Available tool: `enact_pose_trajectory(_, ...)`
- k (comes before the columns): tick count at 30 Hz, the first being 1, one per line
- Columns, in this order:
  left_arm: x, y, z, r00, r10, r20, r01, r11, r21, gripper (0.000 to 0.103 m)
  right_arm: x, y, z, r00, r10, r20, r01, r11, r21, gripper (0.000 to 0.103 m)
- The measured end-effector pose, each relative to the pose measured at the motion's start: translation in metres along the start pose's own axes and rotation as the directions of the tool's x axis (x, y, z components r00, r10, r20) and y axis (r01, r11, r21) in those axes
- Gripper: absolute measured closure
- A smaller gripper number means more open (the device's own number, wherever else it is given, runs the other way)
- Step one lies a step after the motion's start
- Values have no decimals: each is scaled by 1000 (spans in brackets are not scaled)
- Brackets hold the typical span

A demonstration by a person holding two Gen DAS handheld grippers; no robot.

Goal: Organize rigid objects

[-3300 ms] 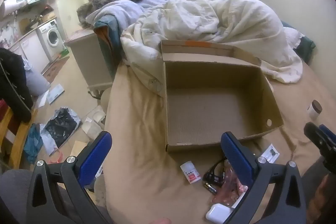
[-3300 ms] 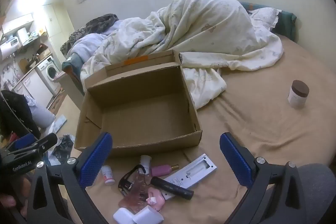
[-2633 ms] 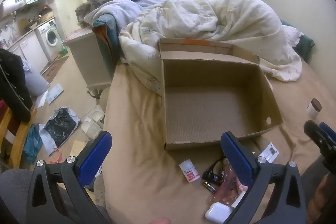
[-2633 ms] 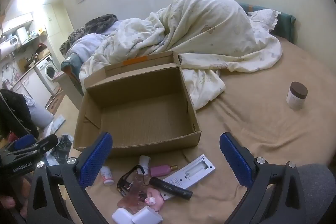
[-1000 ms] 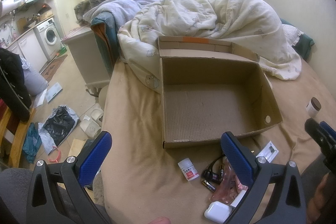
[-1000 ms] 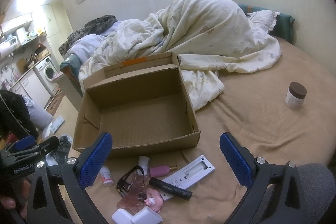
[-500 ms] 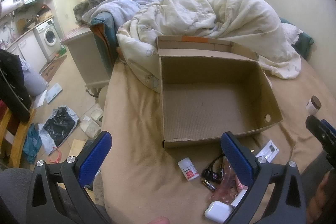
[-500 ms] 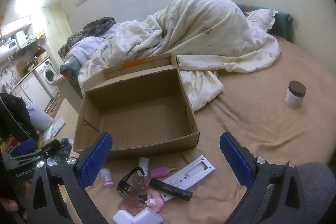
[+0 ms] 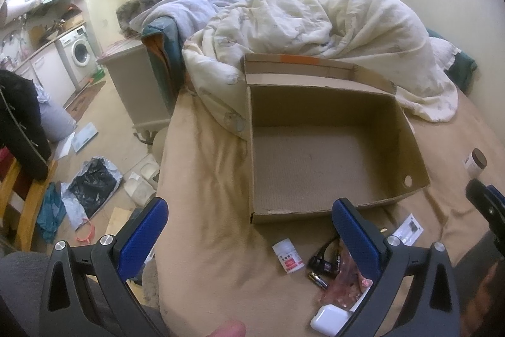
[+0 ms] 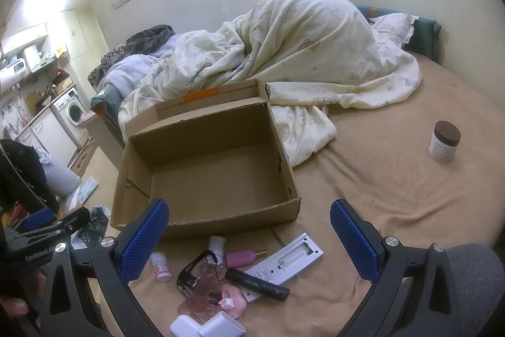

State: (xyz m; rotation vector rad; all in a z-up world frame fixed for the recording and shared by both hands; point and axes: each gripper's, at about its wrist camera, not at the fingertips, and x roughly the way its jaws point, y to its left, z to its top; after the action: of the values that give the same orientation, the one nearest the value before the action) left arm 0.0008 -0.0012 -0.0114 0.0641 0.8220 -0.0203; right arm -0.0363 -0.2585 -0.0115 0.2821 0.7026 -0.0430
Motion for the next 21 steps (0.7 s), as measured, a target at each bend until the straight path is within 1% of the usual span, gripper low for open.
enact_pose_trajectory(7, -1, 5, 4, 999, -39, 7, 39, 999, -16, 0, 0, 0, 0, 1000, 1, 0, -1, 1000, 1, 0)
enact_pose_trajectory(11, 3, 10, 4, 998, -63, -19, 62, 997, -51, 0, 0, 0, -1, 1000, 1, -4, -1, 1000, 0, 0)
enact_pose_trajectory(15, 4, 15, 5, 998, -68, -19, 66, 994, -89, 0, 1, 1, -2, 1000, 2, -6, -2, 1000, 3, 0)
enact_pose_trajectory(17, 7, 15, 4, 997, -73, -37, 69, 993, -98, 0, 2, 1, -2, 1000, 3, -11, -3, 1000, 4, 0)
enact_pose_trajectory(21, 16, 19, 3, 994, -82, -79, 71, 989, -131, 0, 10, 2, -7, 999, 15, -49, -15, 1000, 15, 0)
